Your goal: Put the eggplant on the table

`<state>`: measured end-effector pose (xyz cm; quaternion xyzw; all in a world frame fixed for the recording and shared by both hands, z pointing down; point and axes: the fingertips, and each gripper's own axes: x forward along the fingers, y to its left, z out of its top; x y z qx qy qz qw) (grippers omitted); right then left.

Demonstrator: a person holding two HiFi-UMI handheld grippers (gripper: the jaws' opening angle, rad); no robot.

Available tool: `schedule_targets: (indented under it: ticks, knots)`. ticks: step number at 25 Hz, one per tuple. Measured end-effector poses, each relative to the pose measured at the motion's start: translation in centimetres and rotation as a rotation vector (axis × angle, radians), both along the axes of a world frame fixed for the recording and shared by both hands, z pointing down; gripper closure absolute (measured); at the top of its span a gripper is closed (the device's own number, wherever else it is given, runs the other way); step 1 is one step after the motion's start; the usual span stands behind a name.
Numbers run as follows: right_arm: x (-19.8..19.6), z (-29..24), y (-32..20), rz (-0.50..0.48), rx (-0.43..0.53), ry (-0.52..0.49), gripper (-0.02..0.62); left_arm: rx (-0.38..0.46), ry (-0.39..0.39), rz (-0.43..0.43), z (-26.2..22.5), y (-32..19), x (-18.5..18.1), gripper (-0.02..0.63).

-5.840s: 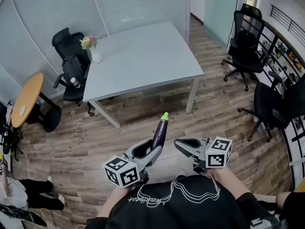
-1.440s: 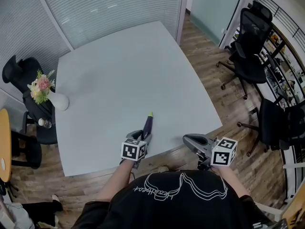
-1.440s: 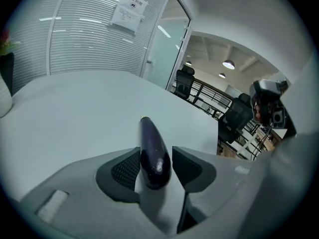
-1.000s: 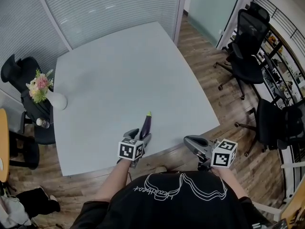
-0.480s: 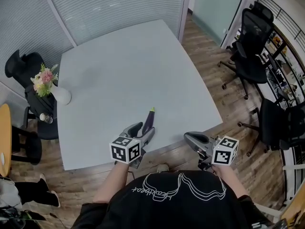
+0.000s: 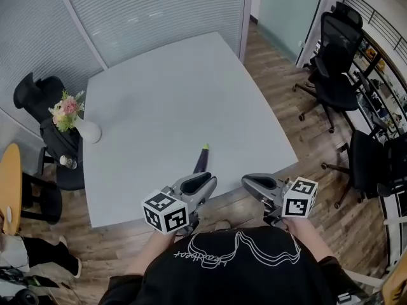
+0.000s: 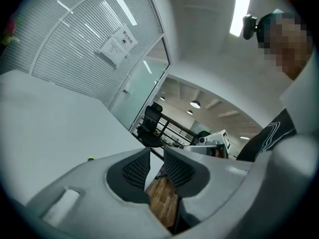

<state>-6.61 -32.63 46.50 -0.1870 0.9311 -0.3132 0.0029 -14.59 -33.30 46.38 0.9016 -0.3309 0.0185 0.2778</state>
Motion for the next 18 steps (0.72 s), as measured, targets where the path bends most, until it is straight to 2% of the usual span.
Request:
schedule_targets:
  ticks: [4,10,18]
  knots:
    - [-0.2,-0.9,0.5,-0.002,0.021,0.003,0.588,0.023,0.034,0.07,-1.7,1.4,1.3,0.541]
    - [-1.0,-2.0,1.8,-0.036,0.099,0.04,0.588,0.039,0.02,0.114,-2.4,2.6,1.9,0.591]
    - [-1.1,-1.8,2.2,-0.017,0.085,0.038,0.588,0.042,0.061,0.115,-2.6,2.9,1.5,0.592]
